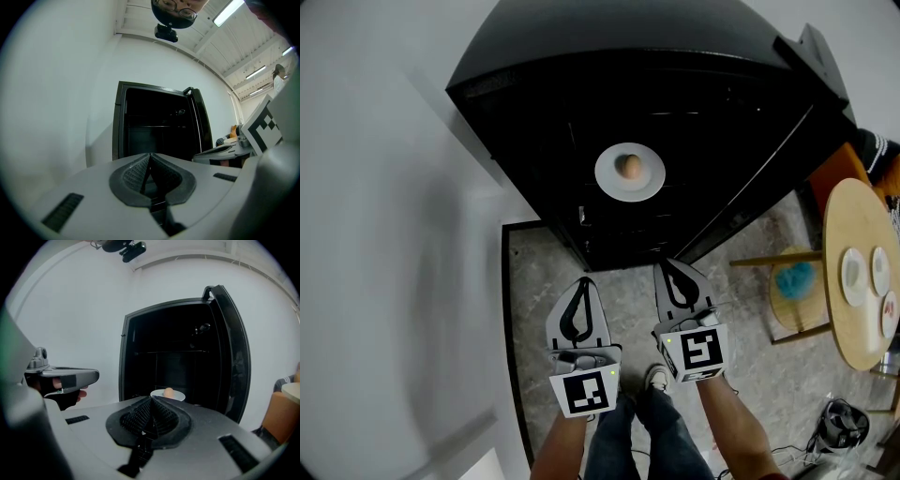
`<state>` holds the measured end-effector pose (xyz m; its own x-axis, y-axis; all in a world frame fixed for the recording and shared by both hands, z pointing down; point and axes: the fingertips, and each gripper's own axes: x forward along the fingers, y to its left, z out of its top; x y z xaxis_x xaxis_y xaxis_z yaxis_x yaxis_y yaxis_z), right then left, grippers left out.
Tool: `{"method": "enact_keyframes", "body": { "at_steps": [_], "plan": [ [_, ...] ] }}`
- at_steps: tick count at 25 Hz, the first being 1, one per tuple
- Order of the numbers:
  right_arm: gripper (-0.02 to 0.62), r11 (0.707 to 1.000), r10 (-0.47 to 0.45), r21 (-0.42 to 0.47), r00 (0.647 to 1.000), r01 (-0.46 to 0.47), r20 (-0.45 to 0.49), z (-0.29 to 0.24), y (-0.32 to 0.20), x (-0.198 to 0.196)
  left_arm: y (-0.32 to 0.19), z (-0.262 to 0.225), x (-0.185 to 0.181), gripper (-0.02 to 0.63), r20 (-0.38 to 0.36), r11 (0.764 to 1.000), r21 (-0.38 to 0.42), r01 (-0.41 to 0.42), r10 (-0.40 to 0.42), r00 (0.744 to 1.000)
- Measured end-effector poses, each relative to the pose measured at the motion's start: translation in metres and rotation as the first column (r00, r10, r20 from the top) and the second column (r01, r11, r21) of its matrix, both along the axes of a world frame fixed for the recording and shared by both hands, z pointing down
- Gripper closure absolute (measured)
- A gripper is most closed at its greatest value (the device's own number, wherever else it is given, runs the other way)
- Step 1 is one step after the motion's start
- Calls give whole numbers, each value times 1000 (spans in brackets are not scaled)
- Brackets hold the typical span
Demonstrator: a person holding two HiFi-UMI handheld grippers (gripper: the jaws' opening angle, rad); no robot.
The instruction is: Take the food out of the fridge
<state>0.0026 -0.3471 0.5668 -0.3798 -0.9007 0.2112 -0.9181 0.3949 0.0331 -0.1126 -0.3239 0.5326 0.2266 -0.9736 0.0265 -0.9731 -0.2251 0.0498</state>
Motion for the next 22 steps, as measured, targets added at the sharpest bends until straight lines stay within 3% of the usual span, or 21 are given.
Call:
{"method": "enact_keyframes", "body": {
  "at_steps": [7, 11, 14, 17, 22],
  "plan": [
    [574, 1000, 2, 5, 1000, -2, 1, 1, -2, 2, -12, 15, 4, 592, -64, 996, -55, -67, 63, 996],
    [574, 1000, 6, 10, 1000, -6, 3, 0, -3, 4, -25, 29, 12, 592, -191, 984, -117, -136, 112, 975],
    [574, 1000, 7, 9, 1000, -7, 4, 0, -4, 7, -37, 37, 21, 576, -336, 966, -163, -202, 138, 932],
    [574, 1000, 9, 6, 1000, -9, 4, 2, -5, 8, -48, 45, 29, 504, -462, 949, -192, -251, 138, 876],
    [574, 1000, 9, 4, 1000, -9, 4, 5, -8, 10, -69, 60, 38, 459, -614, 928, -224, -299, 103, 782]
  ]
}}
